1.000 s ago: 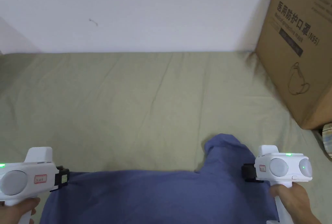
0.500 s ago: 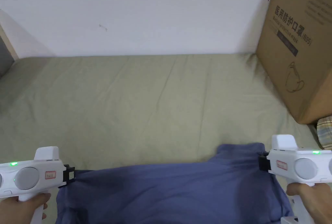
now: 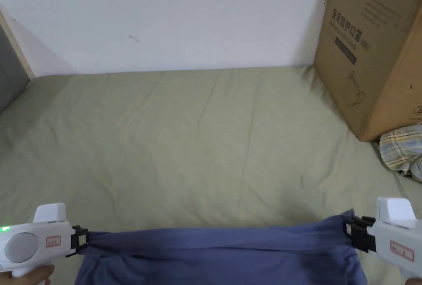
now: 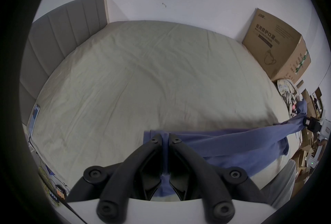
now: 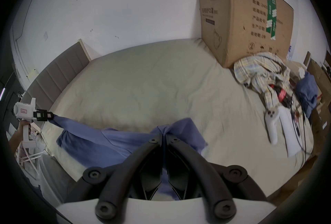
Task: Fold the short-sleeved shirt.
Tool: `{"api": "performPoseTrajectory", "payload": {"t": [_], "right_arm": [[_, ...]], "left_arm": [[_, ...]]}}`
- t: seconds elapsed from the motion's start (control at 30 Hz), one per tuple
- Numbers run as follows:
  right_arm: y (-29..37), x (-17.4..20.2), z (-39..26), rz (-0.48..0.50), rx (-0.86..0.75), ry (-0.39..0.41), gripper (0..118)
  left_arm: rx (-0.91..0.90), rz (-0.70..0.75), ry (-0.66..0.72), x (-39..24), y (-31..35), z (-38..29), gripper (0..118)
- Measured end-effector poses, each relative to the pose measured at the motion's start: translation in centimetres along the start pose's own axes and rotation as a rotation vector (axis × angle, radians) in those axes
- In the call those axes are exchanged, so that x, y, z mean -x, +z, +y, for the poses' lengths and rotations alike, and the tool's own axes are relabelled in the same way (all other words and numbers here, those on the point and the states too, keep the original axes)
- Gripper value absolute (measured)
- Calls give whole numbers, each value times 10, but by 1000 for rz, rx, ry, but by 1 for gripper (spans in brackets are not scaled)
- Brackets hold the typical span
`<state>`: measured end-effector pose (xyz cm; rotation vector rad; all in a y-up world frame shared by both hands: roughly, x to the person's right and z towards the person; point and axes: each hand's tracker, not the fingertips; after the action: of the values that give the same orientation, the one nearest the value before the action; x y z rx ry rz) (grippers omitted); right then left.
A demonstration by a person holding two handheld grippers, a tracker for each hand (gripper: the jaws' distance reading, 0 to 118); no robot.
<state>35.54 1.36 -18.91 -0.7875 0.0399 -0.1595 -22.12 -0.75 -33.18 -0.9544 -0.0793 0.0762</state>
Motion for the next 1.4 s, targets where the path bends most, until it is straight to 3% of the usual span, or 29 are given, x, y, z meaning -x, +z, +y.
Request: {"api": "performPoseTrajectory", "payload": {"t": [0.27,0.5,0.6,0.67,0.7,0.73,0.8,0.93,1.1,1.4], "right_arm": [[-23,-11,-80,-51,106,-76,1],[-51,-21,-113,-109,137,-161,2],[-43,-18,-105,-117,108,-169,13],[-32,-11,-94,-157,96,-152,18],[-26,-9,-88,-180,77,-138,37],[-16,-5,-81,-204,44,-127,65],[5,4,-62,-207,-45,-97,87],[48,28,-21,-210,-242,-27,88],[82,66,26,-195,-448,47,88],[104,132,62,-234,-684,182,88]], "left_arm": [[85,27,11,11,-20,-69,4],[122,60,18,11,-45,-104,4],[97,65,29,8,-36,-101,25],[93,58,27,7,-28,-96,29],[90,61,35,-1,-15,-90,46],[73,59,43,-3,-5,-86,73],[-52,29,56,-8,19,-76,95],[-268,-22,71,-18,72,-44,96],[-521,24,-3,-46,122,-4,96],[-818,58,-7,-89,163,19,95]]}}
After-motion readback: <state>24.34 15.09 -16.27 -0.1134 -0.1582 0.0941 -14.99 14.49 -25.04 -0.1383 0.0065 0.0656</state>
